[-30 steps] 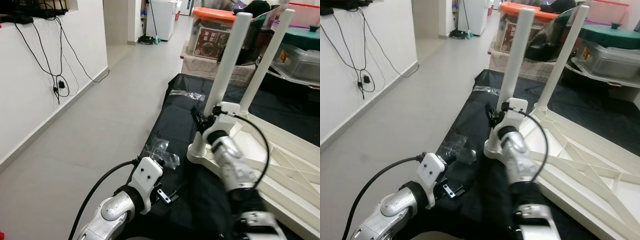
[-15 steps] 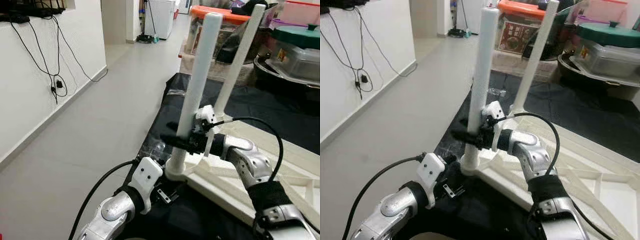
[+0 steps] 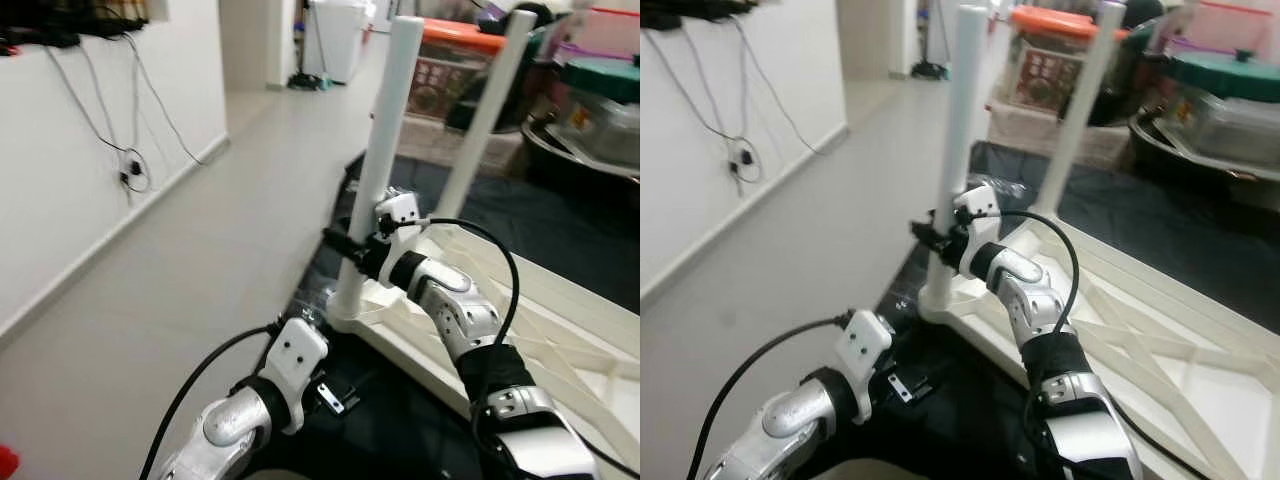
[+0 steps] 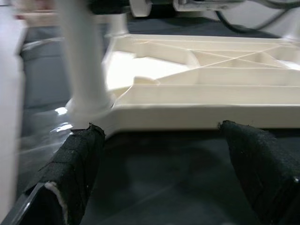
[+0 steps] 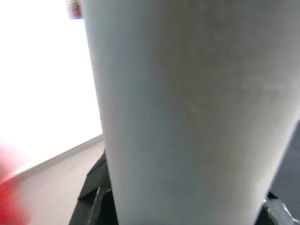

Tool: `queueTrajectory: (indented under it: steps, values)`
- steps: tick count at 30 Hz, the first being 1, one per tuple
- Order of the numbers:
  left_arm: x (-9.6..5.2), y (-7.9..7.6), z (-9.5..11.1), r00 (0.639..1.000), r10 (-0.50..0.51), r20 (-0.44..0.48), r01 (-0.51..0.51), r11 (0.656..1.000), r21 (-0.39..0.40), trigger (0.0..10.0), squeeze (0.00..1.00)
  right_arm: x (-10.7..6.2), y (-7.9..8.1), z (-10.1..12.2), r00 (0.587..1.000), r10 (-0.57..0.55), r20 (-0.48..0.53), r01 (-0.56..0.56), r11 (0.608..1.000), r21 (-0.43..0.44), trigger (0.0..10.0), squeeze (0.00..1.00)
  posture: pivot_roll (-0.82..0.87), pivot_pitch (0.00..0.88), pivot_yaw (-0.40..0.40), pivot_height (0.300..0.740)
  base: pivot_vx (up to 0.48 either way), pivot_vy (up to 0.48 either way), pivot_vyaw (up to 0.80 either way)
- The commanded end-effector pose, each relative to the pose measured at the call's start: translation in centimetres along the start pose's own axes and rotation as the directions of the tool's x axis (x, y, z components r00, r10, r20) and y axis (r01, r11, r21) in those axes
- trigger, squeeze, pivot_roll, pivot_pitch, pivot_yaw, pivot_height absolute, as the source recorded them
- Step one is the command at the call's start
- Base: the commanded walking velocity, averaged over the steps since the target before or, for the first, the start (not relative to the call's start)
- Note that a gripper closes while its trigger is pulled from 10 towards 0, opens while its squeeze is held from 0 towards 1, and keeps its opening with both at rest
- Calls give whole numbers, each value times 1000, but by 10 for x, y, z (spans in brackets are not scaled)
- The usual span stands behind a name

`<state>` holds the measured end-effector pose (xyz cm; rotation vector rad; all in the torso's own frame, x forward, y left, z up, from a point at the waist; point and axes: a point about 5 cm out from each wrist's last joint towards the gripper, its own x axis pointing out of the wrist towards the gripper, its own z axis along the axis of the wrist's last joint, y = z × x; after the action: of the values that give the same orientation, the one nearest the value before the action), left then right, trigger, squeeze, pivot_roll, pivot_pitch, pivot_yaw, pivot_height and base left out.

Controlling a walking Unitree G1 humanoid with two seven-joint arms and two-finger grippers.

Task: Building children table

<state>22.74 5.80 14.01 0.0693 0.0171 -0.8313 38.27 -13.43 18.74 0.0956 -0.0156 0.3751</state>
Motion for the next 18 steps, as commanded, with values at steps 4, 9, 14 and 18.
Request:
queueTrajectory:
  steps: [4, 9, 14, 18]
  values:
    - [1, -1, 2, 1000, -2, 7, 1, 1000, 19, 10000, 0, -30, -59, -7, 764, -645, -12, 644, 761, 74, 0, 0, 206, 0, -113, 740, 0, 0, 0]
    - [1, -1, 2, 1000, -5, 7, 4, 1000, 20, 10000, 0, -43, -52, -14, 596, -802, -32, 793, 582, 180, 0, 0, 208, 0, -113, 740, 0, 0, 0]
    - [1, -1, 2, 1000, -6, 7, 6, 1000, 21, 10000, 0, -28, -32, -17, 681, -731, -36, 722, 663, 199, 10000, 0, 205, 0, -111, 740, 0, 0, 0]
    - [1, -1, 2, 1000, -8, 7, 7, 1000, 22, 10000, 0, -20, -14, -17, 753, -657, 35, 644, 747, 165, 10000, 1000, 207, 0, -112, 740, 0, 0, 0]
